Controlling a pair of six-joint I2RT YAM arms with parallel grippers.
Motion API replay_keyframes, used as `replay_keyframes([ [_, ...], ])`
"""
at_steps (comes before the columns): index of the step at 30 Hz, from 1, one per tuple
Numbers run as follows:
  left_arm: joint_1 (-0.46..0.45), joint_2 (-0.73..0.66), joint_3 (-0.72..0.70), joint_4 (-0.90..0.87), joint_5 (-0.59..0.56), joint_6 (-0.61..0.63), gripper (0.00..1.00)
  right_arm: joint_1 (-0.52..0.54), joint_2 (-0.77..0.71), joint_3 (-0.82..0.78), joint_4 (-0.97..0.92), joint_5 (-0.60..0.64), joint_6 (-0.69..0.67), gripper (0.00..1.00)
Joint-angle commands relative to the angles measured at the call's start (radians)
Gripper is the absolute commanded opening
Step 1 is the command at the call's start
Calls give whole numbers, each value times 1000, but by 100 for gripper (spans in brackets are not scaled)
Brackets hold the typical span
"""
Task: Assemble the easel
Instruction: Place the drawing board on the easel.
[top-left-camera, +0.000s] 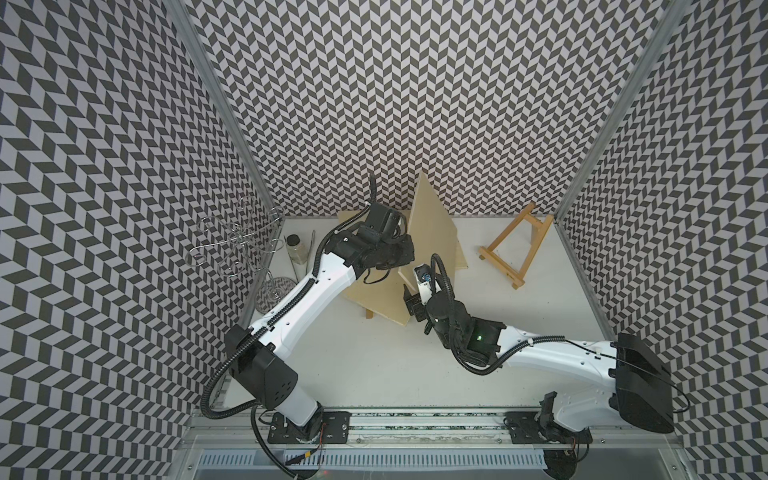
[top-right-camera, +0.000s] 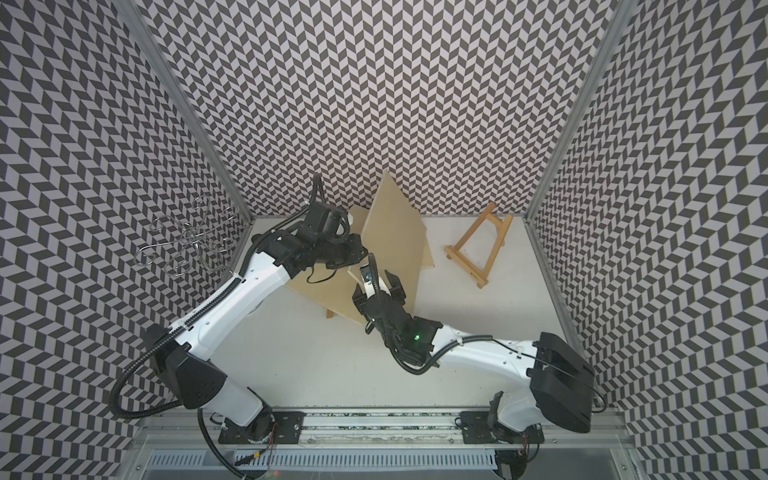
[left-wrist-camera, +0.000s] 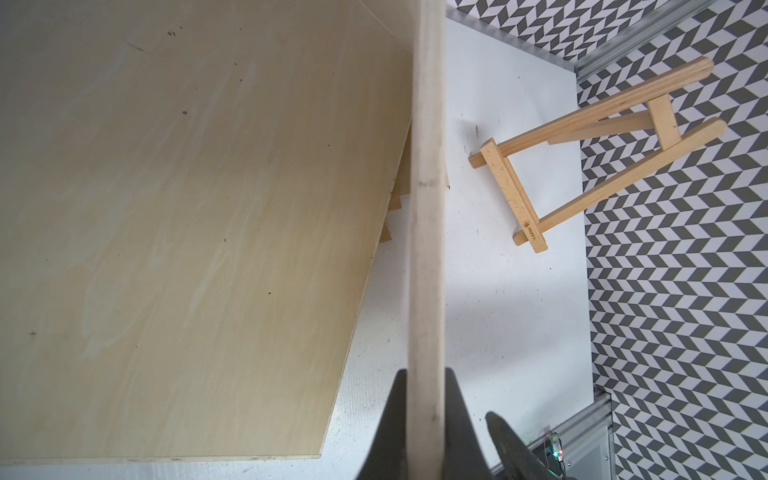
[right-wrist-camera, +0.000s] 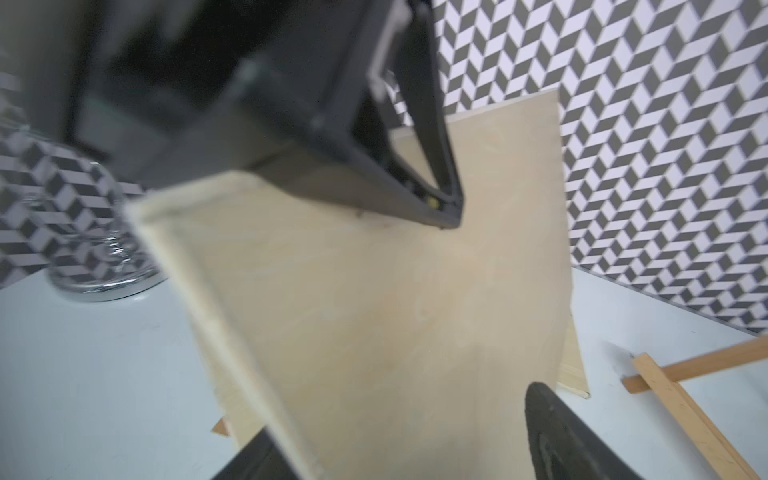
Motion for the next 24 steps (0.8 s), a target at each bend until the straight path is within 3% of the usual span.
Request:
replay_keyframes([
  [1, 13, -33, 73, 94, -89, -60, 0, 7, 27, 17, 13, 168, -54, 74],
  [6, 13, -25, 80, 93, -82, -71, 0, 18, 41, -2, 7, 206, -62, 63],
  [12, 14, -27, 65, 111, -69, -84, 0, 17, 20, -27, 51, 137, -87, 30],
  [17, 19, -67, -2, 243, 33, -57, 1, 14, -28, -49, 78, 45, -135, 5],
  [24, 42, -66, 47, 265, 74, -40, 63, -54, -195, -53, -24, -211, -148, 0],
])
